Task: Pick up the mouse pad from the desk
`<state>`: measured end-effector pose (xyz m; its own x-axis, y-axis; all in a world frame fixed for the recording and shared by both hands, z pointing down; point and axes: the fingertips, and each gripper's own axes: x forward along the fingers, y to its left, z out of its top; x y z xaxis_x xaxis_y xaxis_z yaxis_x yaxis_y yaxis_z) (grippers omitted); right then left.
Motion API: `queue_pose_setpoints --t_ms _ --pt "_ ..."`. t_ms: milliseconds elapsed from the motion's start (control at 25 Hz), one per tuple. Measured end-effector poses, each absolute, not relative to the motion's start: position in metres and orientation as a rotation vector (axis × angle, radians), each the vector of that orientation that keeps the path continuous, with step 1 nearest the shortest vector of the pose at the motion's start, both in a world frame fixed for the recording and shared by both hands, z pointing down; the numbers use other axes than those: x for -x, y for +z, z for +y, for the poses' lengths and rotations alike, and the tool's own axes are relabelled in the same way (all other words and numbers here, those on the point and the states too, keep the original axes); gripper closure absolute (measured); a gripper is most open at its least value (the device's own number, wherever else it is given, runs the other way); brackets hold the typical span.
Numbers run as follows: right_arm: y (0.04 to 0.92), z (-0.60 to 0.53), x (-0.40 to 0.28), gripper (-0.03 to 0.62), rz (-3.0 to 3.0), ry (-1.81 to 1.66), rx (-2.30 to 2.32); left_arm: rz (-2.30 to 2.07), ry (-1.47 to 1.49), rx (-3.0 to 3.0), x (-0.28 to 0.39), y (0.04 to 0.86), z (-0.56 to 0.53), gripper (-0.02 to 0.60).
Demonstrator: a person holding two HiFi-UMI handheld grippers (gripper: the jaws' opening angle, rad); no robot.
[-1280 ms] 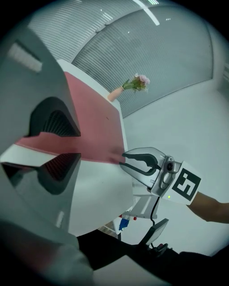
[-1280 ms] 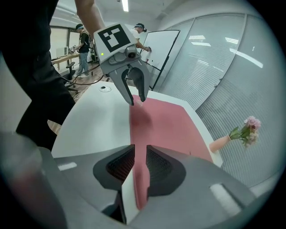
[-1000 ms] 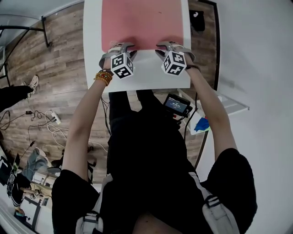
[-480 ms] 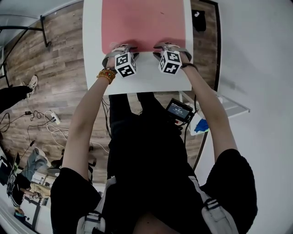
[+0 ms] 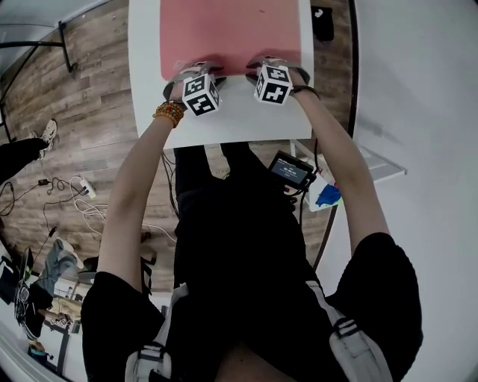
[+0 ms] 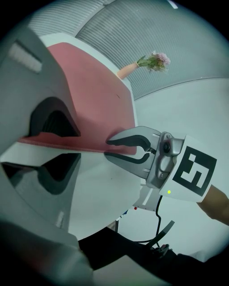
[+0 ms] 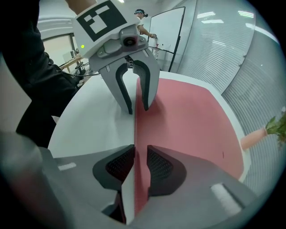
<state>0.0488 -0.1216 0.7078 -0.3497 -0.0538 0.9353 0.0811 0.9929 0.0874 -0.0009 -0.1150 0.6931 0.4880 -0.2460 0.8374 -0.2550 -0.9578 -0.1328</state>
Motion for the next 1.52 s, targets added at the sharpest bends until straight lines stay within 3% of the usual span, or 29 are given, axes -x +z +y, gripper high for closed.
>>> queue_pose_setpoints --t_ms 360,1520 --pt "0.705 -0.119 -0.044 0.559 -1.920 -0.163 0.004 -0.407 1.554 -2.697 -0.012 0.697 -0.117 0.463" --pt "0.694 -0.144 -0.049 0.569 -1.999 -0.041 -0.189 -0.442 1.531 -2.689 -0.040 0.696 -0.125 0.465"
